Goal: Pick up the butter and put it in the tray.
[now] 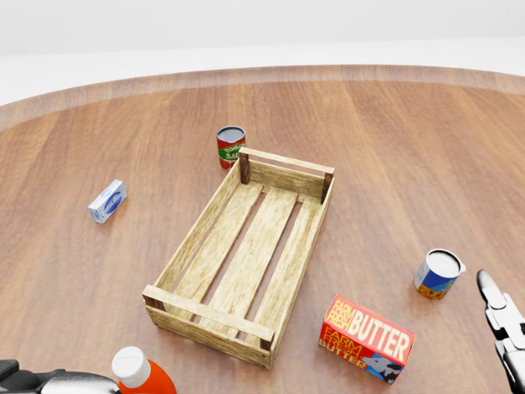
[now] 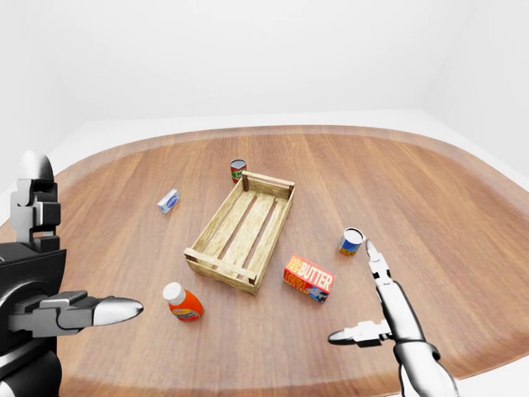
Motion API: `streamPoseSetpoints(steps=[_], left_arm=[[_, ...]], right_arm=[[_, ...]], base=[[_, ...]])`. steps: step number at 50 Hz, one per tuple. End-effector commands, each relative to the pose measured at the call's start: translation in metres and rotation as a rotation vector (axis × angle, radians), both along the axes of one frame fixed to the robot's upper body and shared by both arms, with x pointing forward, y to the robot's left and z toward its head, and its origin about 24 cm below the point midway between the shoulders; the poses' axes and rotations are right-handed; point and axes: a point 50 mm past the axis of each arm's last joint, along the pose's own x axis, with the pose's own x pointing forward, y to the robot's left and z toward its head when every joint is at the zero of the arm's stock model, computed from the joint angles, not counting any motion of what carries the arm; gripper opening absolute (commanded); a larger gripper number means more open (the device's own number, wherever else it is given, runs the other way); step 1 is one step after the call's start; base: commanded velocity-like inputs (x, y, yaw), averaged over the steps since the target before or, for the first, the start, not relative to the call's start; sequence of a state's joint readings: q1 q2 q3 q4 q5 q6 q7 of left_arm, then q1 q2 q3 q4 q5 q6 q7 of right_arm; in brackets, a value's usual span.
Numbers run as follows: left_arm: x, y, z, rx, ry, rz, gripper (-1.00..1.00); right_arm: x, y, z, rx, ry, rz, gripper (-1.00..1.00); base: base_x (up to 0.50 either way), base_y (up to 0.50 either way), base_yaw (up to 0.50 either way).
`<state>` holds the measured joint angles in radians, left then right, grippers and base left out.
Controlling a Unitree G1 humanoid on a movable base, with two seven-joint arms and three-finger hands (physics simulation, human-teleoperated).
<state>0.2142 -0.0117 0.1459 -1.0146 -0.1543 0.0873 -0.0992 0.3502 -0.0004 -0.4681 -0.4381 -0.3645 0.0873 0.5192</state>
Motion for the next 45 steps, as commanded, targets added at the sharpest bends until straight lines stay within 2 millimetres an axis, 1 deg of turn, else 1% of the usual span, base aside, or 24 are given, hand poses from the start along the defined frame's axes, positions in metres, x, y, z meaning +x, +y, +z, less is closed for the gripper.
streamPoseSetpoints(steps=[1,6,22,27,32,35,39,45], left_arm=[[0.022,0.000,-0.016,-0.032,0.080,0.011,1.00],[0.023,0.001,-0.016,-0.033,0.080,0.012,1.00],[0.021,0.001,-0.013,-0.034,0.063,0.012,1.00],[0.022,0.001,-0.014,-0.034,0.073,0.012,1.00],[0.022,0.001,-0.015,-0.034,0.075,0.013,1.00],[0.022,0.001,-0.015,-0.034,0.074,0.012,1.00],[0.023,0.001,-0.016,-0.034,0.081,0.012,1.00],[0.022,0.001,-0.015,-0.035,0.074,0.012,1.00]], right_arm=[[0.019,-0.001,-0.028,0.029,0.081,-0.001,1.00],[0.024,-0.001,-0.027,0.024,0.076,0.009,1.00],[0.036,0.006,-0.038,-0.001,0.114,0.036,1.00],[0.040,0.007,-0.043,-0.002,0.132,0.044,1.00],[0.043,0.008,-0.045,-0.004,0.134,0.048,1.00],[0.046,0.012,-0.051,-0.002,0.153,0.052,1.00],[0.050,0.015,-0.055,-0.002,0.161,0.059,1.00],[0.059,0.013,-0.072,0.015,0.219,0.040,1.00]], base=[[0.00,0.00,0.00],[0.00,0.00,0.00],[0.00,0.00,0.00],[0.00,0.00,0.00],[0.00,0.00,0.00],[0.00,0.00,0.00],[0.00,0.00,0.00],[0.00,0.00,0.00]])
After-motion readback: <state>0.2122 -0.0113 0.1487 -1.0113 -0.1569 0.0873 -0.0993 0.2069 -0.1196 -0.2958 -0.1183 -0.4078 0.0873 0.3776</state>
